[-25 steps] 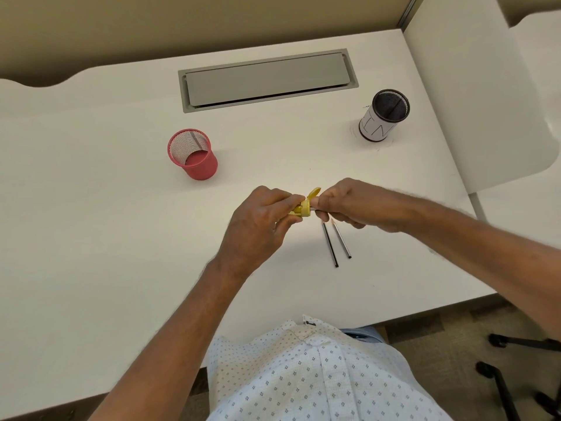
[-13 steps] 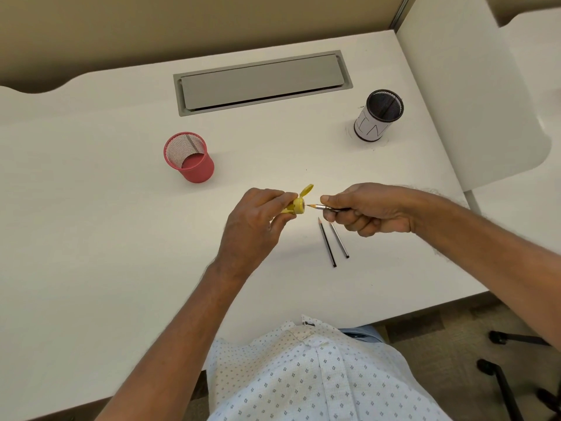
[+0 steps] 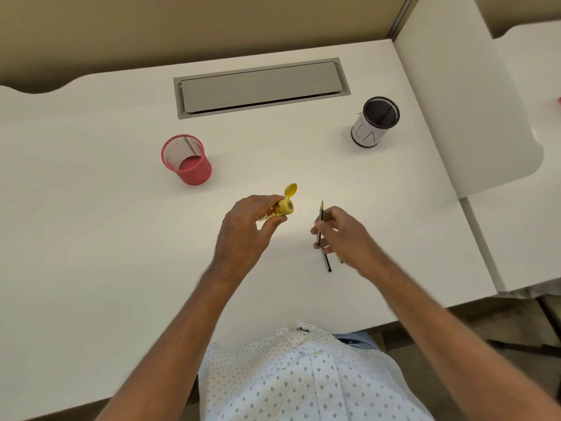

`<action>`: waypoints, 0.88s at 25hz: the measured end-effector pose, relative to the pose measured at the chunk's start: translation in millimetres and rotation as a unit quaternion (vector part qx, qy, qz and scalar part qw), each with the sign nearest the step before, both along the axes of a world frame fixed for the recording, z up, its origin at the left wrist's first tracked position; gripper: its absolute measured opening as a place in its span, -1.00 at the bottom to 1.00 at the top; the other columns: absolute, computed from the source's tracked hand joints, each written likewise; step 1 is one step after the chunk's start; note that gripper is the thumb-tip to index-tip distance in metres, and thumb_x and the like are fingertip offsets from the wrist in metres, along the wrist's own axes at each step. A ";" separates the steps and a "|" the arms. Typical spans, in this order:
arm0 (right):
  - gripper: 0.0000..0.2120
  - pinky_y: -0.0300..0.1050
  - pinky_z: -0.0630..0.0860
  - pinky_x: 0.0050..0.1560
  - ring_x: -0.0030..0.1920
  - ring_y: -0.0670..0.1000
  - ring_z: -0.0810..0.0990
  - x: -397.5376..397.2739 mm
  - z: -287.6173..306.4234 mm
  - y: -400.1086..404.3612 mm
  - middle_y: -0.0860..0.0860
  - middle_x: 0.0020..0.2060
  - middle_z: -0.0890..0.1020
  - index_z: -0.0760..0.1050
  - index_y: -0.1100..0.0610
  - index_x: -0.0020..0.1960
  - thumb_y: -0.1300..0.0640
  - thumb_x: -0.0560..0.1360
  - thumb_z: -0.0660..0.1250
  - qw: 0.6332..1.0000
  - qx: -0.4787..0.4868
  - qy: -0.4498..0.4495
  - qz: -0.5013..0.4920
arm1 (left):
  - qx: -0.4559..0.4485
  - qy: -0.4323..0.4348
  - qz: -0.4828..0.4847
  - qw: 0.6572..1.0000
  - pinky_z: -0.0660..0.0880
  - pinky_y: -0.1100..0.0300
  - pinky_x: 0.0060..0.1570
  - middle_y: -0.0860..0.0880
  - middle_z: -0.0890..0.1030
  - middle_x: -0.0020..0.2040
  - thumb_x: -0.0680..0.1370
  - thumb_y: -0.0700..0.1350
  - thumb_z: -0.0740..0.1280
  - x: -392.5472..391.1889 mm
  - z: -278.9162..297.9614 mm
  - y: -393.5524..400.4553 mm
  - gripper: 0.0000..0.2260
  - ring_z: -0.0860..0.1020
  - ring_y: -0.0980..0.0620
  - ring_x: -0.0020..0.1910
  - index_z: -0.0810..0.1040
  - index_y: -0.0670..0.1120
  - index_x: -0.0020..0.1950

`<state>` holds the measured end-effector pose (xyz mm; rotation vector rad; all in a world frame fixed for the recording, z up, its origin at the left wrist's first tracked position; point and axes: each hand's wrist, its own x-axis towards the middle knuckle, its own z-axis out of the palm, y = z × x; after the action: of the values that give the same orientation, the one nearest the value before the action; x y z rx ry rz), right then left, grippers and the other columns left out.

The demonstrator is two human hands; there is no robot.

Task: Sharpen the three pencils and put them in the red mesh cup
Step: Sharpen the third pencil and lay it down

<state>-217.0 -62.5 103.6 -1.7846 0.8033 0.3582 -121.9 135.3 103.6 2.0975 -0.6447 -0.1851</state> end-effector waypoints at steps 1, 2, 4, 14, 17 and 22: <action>-0.91 0.07 0.67 -0.09 -0.20 0.03 0.74 -3.5 -12.4 4.5 -0.01 -0.06 0.72 0.50 0.08 0.05 0.07 0.66 0.28 0.998 -0.068 -0.002 0.014 | -0.001 0.003 0.001 1.000 0.59 -0.02 0.03 0.08 0.69 0.07 0.51 -0.12 0.53 -0.9 -0.6 0.0 -0.70 0.60 0.03 0.03 0.66 -0.02 0.23; -0.89 0.07 0.67 -0.10 -0.19 0.06 0.73 -6.7 -23.9 8.1 -0.02 -0.10 0.71 0.51 0.07 0.03 0.04 0.64 0.31 0.990 -0.133 0.005 0.040 | -0.002 0.003 0.002 1.000 0.60 -0.02 0.03 0.08 0.69 0.07 0.51 -0.11 0.53 -1.8 -1.2 0.3 -0.70 0.60 0.03 0.03 0.66 -0.01 0.24; -0.84 0.04 0.62 -0.09 -0.15 0.13 0.69 -12.1 -44.4 14.4 0.00 -0.15 0.72 0.52 0.08 0.01 -0.02 0.62 0.34 0.969 -0.228 0.023 0.094 | -0.004 0.001 0.001 1.000 0.60 -0.01 0.02 0.08 0.69 0.07 0.51 -0.10 0.53 -4.0 -2.3 1.4 -0.70 0.61 0.04 0.03 0.65 -0.01 0.23; -0.75 -0.04 0.45 -0.16 -0.05 0.21 0.67 -16.0 -96.4 29.9 0.10 -0.09 0.71 0.53 0.14 0.03 -0.06 0.60 0.37 0.921 -0.346 0.058 0.166 | -0.012 0.009 0.011 1.000 0.61 0.04 0.01 0.11 0.69 0.06 0.51 -0.09 0.52 -13.2 -7.9 8.0 -0.70 0.61 0.08 0.03 0.65 0.02 0.24; -0.73 -0.06 0.42 -0.17 -0.05 0.21 0.67 -15.1 -98.8 28.2 0.11 -0.10 0.71 0.53 0.15 0.02 -0.07 0.59 0.39 0.926 -0.335 0.061 0.162 | -0.014 0.013 0.013 1.000 0.61 0.02 0.02 0.10 0.69 0.07 0.51 -0.10 0.53 -14.4 -8.7 8.0 -0.70 0.61 0.07 0.03 0.65 0.02 0.24; -0.73 -0.02 0.51 -0.13 -0.07 0.20 0.67 -17.0 -93.4 25.4 0.11 -0.12 0.70 0.51 0.16 0.01 -0.06 0.60 0.39 0.936 -0.312 0.064 0.150 | -0.020 0.018 0.010 1.000 0.61 0.02 0.03 0.10 0.69 0.06 0.52 -0.10 0.52 -16.3 -10.4 6.5 -0.72 0.62 0.06 0.04 0.66 0.00 0.23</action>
<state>-234.0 -37.1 10.2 -2.5176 0.7858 0.4543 -138.2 141.7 93.2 2.0564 -0.6014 -0.1959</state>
